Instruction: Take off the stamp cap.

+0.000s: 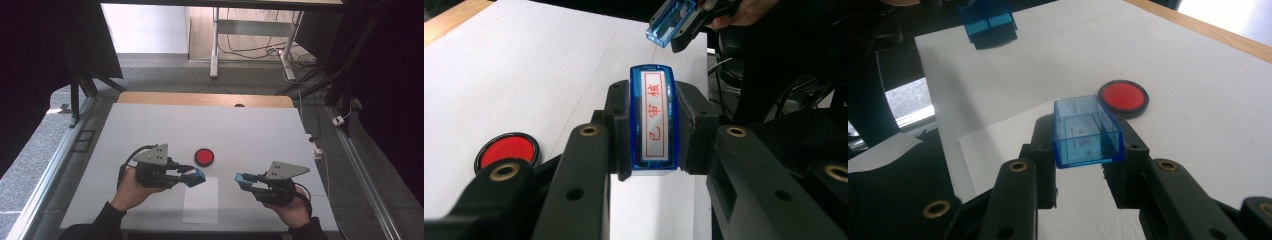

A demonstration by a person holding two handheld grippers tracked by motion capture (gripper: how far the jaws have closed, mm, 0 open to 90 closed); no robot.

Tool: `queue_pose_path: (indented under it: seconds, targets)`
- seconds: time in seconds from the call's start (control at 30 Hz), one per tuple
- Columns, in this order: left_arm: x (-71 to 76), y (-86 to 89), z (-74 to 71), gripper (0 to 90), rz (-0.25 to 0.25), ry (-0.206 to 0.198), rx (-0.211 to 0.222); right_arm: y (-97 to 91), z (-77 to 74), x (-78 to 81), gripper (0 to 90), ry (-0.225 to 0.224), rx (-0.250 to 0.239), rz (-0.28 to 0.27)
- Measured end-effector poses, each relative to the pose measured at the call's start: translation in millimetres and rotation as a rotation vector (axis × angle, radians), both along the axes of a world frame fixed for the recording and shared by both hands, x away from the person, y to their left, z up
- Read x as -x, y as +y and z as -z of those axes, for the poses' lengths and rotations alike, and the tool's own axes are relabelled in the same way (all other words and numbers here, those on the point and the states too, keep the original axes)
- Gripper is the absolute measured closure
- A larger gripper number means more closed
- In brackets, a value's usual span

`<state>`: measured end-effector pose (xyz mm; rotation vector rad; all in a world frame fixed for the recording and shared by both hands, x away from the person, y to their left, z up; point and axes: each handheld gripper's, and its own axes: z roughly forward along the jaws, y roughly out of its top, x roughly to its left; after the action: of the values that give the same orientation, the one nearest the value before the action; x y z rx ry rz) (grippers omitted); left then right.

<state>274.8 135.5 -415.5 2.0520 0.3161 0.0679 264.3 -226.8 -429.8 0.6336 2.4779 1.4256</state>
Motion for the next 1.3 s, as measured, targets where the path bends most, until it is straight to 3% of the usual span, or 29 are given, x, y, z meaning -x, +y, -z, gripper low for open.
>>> queue_pose_path:
  seconds: [0.47, 0.5, 0.63, 0.93, 1.3]
  targets:
    - [-1.0, 0.1, 0.0, 70.0, -0.012, 0.007, -0.003, -38.1, 6.1, 11.3, 68.8, 0.033, 0.001, 0.195]
    - [-1.1, 0.0, -0.2, 70.0, -0.015, 0.012, -0.006, -43.4, 7.6, 13.1, 68.8, 0.033, 0.011, 0.227]
    - [-1.7, -0.8, -0.6, 70.0, -0.028, 0.035, -0.012, -52.7, 10.6, 17.3, 68.8, 0.039, 0.015, 0.270]
    - [-3.4, -0.5, -1.3, 70.0, -0.051, 0.036, -0.018, -70.4, 14.7, 23.6, 68.8, 0.046, 0.020, 0.330]
    - [-8.6, -1.1, -1.3, 70.0, -0.088, 0.045, -0.036, -80.0, 23.3, 24.8, 68.8, 0.107, 0.011, 0.364]
